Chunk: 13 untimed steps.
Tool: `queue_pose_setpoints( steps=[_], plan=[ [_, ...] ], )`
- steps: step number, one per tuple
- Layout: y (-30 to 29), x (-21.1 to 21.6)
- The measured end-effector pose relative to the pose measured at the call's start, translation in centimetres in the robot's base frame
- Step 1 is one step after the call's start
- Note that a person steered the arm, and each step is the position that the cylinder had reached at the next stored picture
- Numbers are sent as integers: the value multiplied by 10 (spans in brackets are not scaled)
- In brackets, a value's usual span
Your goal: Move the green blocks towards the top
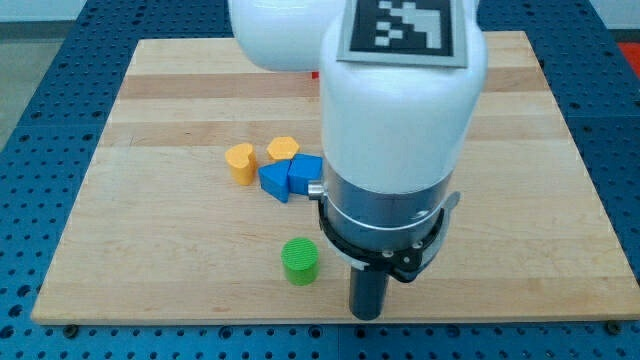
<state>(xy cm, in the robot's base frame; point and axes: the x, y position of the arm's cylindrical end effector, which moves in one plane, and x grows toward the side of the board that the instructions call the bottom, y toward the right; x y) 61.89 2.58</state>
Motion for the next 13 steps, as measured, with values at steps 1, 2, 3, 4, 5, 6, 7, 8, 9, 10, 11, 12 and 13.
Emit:
queue_pose_setpoints(
  steps=[1, 2, 3, 4, 5, 6, 7, 8, 9, 10, 11, 12, 13],
  plan=[
    [-25, 0],
    [-75, 0],
    [-89, 0],
    [-72, -32],
    [-33, -116],
    [-3, -201],
    [-3, -208],
    [-4, -195],
    [8, -178],
    [46, -178],
    [43, -205],
    [32, -236],
    [13, -268]
  ],
)
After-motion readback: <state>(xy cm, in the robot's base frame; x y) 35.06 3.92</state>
